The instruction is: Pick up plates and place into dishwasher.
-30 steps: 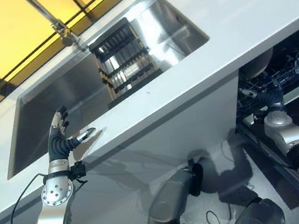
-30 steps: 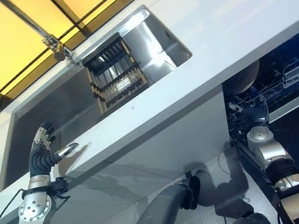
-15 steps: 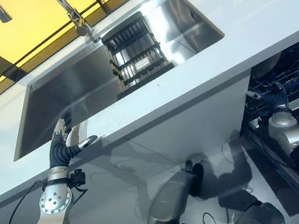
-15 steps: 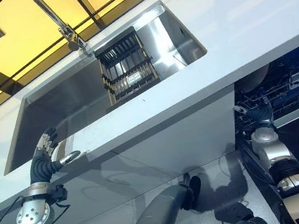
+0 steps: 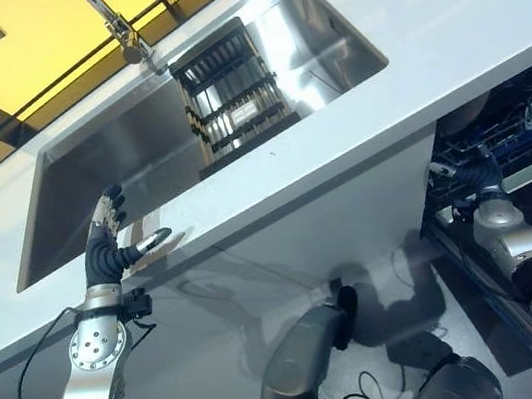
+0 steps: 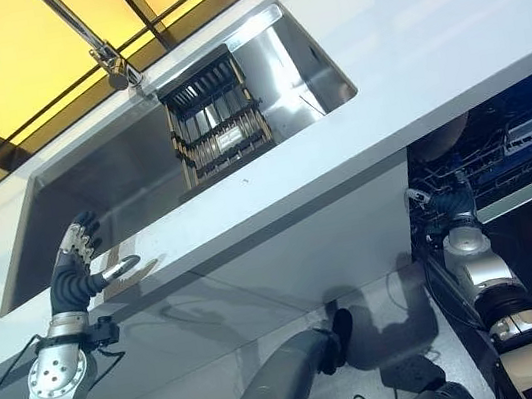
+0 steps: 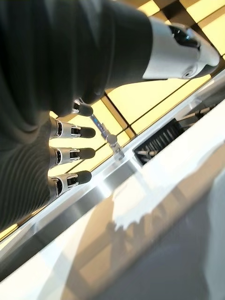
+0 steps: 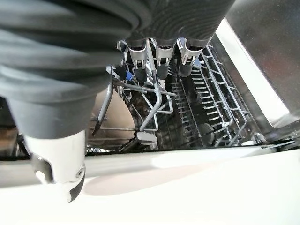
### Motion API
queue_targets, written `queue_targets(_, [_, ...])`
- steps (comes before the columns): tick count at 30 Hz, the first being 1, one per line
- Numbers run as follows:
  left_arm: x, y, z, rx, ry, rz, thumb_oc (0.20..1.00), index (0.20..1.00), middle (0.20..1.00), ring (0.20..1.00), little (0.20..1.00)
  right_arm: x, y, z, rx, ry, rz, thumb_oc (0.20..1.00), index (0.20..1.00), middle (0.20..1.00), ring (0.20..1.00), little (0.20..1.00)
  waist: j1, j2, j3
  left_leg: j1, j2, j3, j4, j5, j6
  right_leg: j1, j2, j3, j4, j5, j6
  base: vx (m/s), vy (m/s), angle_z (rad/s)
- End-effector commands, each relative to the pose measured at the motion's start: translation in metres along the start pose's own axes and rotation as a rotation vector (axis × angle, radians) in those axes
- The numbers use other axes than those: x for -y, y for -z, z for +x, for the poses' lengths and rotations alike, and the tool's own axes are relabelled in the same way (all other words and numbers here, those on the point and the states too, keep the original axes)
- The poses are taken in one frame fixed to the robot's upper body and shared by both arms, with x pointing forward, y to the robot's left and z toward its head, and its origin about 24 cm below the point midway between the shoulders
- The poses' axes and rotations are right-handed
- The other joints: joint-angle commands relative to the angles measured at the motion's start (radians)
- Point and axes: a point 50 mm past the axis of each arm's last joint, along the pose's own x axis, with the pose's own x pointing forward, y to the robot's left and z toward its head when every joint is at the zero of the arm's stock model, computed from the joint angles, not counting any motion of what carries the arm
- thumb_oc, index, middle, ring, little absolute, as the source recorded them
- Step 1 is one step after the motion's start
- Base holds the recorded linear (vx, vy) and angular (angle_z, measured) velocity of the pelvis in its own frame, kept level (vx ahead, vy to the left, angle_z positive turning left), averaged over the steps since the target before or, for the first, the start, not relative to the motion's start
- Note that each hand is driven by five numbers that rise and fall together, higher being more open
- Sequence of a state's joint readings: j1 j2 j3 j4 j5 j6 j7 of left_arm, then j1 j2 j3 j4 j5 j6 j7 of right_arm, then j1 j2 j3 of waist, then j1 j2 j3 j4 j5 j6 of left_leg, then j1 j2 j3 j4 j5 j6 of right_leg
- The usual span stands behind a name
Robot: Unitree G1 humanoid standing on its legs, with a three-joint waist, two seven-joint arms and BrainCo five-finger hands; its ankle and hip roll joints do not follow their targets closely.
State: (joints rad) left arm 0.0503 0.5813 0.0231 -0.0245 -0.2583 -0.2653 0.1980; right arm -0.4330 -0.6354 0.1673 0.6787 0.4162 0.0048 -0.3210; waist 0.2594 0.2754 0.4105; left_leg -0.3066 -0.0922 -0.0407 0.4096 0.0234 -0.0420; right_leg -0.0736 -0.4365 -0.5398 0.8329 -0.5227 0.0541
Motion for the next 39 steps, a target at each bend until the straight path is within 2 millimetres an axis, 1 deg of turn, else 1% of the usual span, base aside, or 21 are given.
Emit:
queue_targets(1, [-0.012,-0.03,0.016,0.138,-0.054,0.009,1.0,1.0,1.0,1.0,1.0,-0.023,-0.077,0.006,0.289,-0.051,0.1,1.0,1.0,1.0,1.0,1.0,0.0,-0.029,-0.028,0.018,0.032,0.047,0.01,-0.117,0.003,0.033,-0.024,0.154,-0.158,0.206,-0.023,-0.03,-0.024,-0.22])
queue_targets(5, [-0.009,-0.034,0.022,0.147,-0.074,0.015,1.0,1.0,1.0,1.0,1.0,-0.013,-0.072,0.004,0.276,0.039,0.156,1.0,1.0,1.0,1.0,1.0,-0.044,-0.032,-0.03,0.038,0.044,0.068,-0.005,-0.115,0.003,0.023,-0.007,0.19,-0.179,0.218,-0.017,-0.03,-0.006,-0.15])
queue_targets(6, [-0.008,-0.034,0.022,0.149,-0.077,0.012,1.0,1.0,1.0,1.0,1.0,-0.01,-0.069,0.003,0.271,0.06,0.168,1.0,1.0,1.0,1.0,1.0,-0.052,-0.029,-0.034,0.04,0.048,0.071,-0.015,-0.107,0.004,0.019,0.0,0.196,-0.193,0.232,-0.017,-0.04,-0.003,-0.16])
queue_targets(7, [-0.007,-0.034,0.023,0.146,-0.08,0.01,1.0,1.0,1.0,1.0,1.0,-0.008,-0.063,0.001,0.261,0.085,0.18,1.0,1.0,1.0,1.0,1.0,-0.067,-0.028,-0.037,0.048,0.051,0.076,-0.022,-0.106,0.004,0.017,0.006,0.208,-0.204,0.237,-0.014,-0.02,-0.006,-0.22])
queue_targets(8, [-0.006,-0.034,0.023,0.143,-0.081,0.01,1.0,1.0,1.0,1.0,1.0,-0.007,-0.059,-0.001,0.254,0.097,0.18,1.0,1.0,1.0,1.0,1.0,-0.073,-0.027,-0.04,0.054,0.055,0.078,-0.029,-0.102,0.004,0.017,0.011,0.213,-0.215,0.246,-0.013,0.0,-0.021,-0.28])
queue_targets(12, [-0.006,-0.034,0.023,0.141,-0.095,0.004,1.0,1.0,1.0,1.0,1.0,0.002,-0.045,-0.008,0.23,0.161,0.165,1.0,1.0,1.0,1.0,1.0,-0.105,-0.03,-0.045,0.076,0.066,0.092,-0.053,-0.097,0.005,0.017,0.01,0.237,-0.253,0.275,-0.003,-0.02,-0.028,-0.27])
queue_targets(14, [-0.006,-0.034,0.023,0.143,-0.099,0.007,1.0,1.0,1.0,1.0,1.0,0.011,-0.029,-0.011,0.168,0.231,0.133,1.0,1.0,1.0,1.0,1.0,-0.128,-0.036,-0.046,0.082,0.071,0.105,-0.056,-0.098,0.007,0.01,0.005,0.256,-0.27,0.292,0.004,-0.02,-0.041,-0.22])
queue_targets(15, [-0.005,-0.035,0.023,0.146,-0.099,0.009,1.0,1.0,1.0,1.0,1.0,0.017,-0.024,-0.012,0.148,0.259,0.129,1.0,1.0,1.0,1.0,1.0,-0.136,-0.038,-0.047,0.084,0.073,0.111,-0.057,-0.098,0.009,0.006,0.005,0.263,-0.275,0.298,0.006,-0.05,-0.054,-0.27])
queue_targets(19, [-0.002,-0.04,0.026,0.172,-0.097,0.012,1.0,1.0,1.0,1.0,1.0,0.032,-0.012,-0.017,0.11,0.348,0.132,1.0,1.0,1.0,1.0,1.0,-0.167,-0.039,-0.042,0.089,0.081,0.135,-0.067,-0.096,0.015,-0.014,0.005,0.286,-0.284,0.314,0.011,-0.05,-0.03,-0.25])
queue_targets(23, [0.002,-0.047,0.031,0.195,-0.107,0.005,1.0,1.0,1.0,1.0,1.0,0.044,-0.011,-0.019,0.11,0.428,0.125,1.0,1.0,1.0,1.0,1.0,-0.198,-0.033,-0.03,0.089,0.083,0.151,-0.073,-0.096,0.02,-0.035,-0.004,0.319,-0.301,0.341,0.015,-0.06,-0.004,-0.38])
queue_targets(26, [0.004,-0.049,0.033,0.208,-0.113,-0.003,1.0,1.0,1.0,1.0,1.0,0.048,-0.011,-0.023,0.125,0.491,0.138,1.0,1.0,1.0,1.0,1.0,-0.218,-0.03,-0.026,0.09,0.081,0.167,-0.077,-0.099,0.024,-0.053,-0.009,0.336,-0.311,0.36,0.016,-0.08,0.011,-0.32])
queue_targets(28, [0.005,-0.049,0.033,0.22,-0.121,-0.011,1.0,1.0,1.0,1.0,1.0,0.053,-0.011,-0.026,0.134,0.544,0.15,1.0,1.0,1.0,1.0,1.0,-0.234,-0.023,-0.022,0.09,0.078,0.175,-0.085,-0.098,0.029,-0.074,-0.006,0.353,-0.304,0.366,0.014,-0.1,0.059,-0.3])
queue_targets(29, [0.006,-0.049,0.033,0.224,-0.124,-0.013,1.0,1.0,1.0,1.0,1.0,0.053,-0.011,-0.027,0.134,0.551,0.15,1.0,1.0,1.0,1.0,1.0,-0.235,-0.021,-0.021,0.089,0.078,0.179,-0.085,-0.098,0.031,-0.083,-0.004,0.359,-0.299,0.365,0.013,-0.12,0.076,-0.41])
queue_targets(31, [0.007,-0.05,0.033,0.233,-0.132,-0.022,1.0,1.0,1.0,1.0,1.0,0.057,-0.008,-0.029,0.124,0.595,0.174,1.0,1.0,1.0,1.0,1.0,-0.252,-0.007,-0.012,0.084,0.074,0.186,-0.083,-0.101,0.04,-0.121,0.015,0.38,-0.251,0.359,0.006,-0.11,0.115,-0.43])
queue_targets(33, [0.008,-0.048,0.033,0.227,-0.135,-0.028,1.0,1.0,1.0,1.0,1.0,0.058,0.001,-0.03,0.086,0.61,0.182,1.0,1.0,1.0,1.0,1.0,-0.263,0.003,-0.009,0.082,0.077,0.2,-0.08,-0.102,0.052,-0.154,0.058,0.395,-0.168,0.319,-0.004,-0.06,0.123,-0.32])
queue_targets(34, [0.008,-0.046,0.033,0.22,-0.138,-0.023,1.0,1.0,1.0,1.0,1.0,0.057,0.014,-0.034,0.041,0.621,0.185,1.0,1.0,1.0,1.0,1.0,-0.274,0.005,-0.008,0.082,0.08,0.216,-0.078,-0.101,0.063,-0.17,0.107,0.39,-0.092,0.273,-0.012,-0.04,0.088,-0.31])
queue_targets(35, [0.006,-0.044,0.031,0.212,-0.145,-0.015,1.0,1.0,1.0,1.0,1.0,0.056,0.029,-0.04,0.002,0.625,0.185,1.0,1.0,1.0,1.0,1.0,-0.272,0.001,-0.012,0.079,0.084,0.229,-0.078,-0.101,0.071,-0.176,0.14,0.367,-0.044,0.256,-0.017,-0.04,0.056,-0.35])
queue_targets(36, [0.005,-0.044,0.03,0.21,-0.146,-0.009,1.0,1.0,1.0,1.0,1.0,0.055,0.035,-0.042,-0.016,0.627,0.188,1.0,1.0,1.0,1.0,1.0,-0.269,-0.004,-0.016,0.077,0.084,0.234,-0.075,-0.103,0.072,-0.18,0.144,0.363,-0.031,0.251,-0.018,-0.02,-0.011,-0.43])
queue_targets(37, [0.002,-0.042,0.029,0.205,-0.154,0.003,1.0,1.0,1.0,1.0,1.0,0.052,0.048,-0.047,-0.058,0.623,0.203,1.0,1.0,1.0,1.0,1.0,-0.264,-0.013,-0.02,0.074,0.088,0.246,-0.075,-0.103,0.079,-0.181,0.153,0.335,-0.001,0.244,-0.022,-0.04,-0.077,-0.48])
queue_targets(38, [-0.002,-0.041,0.028,0.196,-0.163,0.023,1.0,1.0,1.0,1.0,1.0,0.048,0.067,-0.055,-0.116,0.623,0.233,1.0,1.0,1.0,1.0,1.0,-0.255,-0.036,-0.025,0.07,0.084,0.264,-0.064,-0.114,0.084,-0.173,0.151,0.297,0.028,0.225,-0.025,-0.05,-0.086,-0.48])
queue_targets(39, [-0.003,-0.041,0.028,0.195,-0.165,0.027,1.0,1.0,1.0,1.0,1.0,0.047,0.072,-0.056,-0.131,0.619,0.246,1.0,1.0,1.0,1.0,1.0,-0.248,-0.035,-0.03,0.065,0.091,0.267,-0.069,-0.105,0.085,-0.173,0.157,0.285,0.017,0.235,-0.03,-0.05,-0.116,-0.5])
